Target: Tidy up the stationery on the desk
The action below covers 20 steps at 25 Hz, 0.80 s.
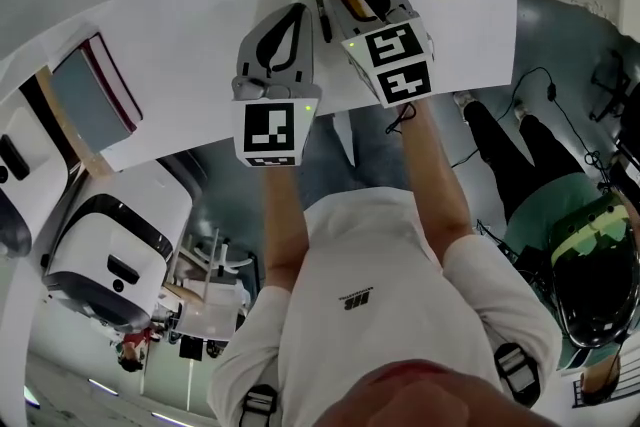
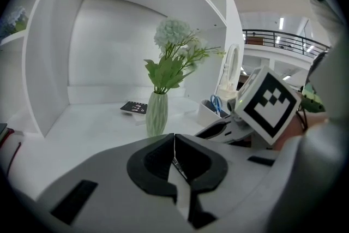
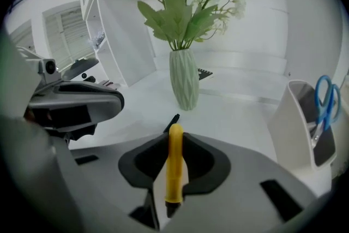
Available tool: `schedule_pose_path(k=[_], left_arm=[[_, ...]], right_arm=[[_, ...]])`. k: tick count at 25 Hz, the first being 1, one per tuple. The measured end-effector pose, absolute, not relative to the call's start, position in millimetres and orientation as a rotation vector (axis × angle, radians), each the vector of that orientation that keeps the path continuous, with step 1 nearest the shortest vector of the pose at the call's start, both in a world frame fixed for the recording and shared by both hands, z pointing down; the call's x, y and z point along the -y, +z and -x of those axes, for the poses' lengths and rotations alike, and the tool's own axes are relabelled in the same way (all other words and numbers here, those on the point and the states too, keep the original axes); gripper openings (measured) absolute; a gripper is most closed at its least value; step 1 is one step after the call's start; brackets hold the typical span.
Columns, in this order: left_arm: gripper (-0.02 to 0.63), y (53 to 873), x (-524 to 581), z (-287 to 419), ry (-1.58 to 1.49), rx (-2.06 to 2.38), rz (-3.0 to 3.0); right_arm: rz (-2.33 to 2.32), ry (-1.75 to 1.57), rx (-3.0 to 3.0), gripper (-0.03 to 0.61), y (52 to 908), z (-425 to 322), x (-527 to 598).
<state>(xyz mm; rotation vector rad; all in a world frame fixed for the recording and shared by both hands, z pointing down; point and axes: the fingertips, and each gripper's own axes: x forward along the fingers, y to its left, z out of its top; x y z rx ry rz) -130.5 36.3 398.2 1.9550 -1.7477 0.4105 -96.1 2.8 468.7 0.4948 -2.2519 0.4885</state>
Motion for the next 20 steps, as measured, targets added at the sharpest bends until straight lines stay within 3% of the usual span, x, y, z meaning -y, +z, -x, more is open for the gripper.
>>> schedule_pose_path(k=[20], left_arm=[[0.0,364.4,0.5,79.9,0.419,1.613,-2.146]], right_arm=[[-0.769,0.465,2.42,0.055,380.2,43.0,29.1]])
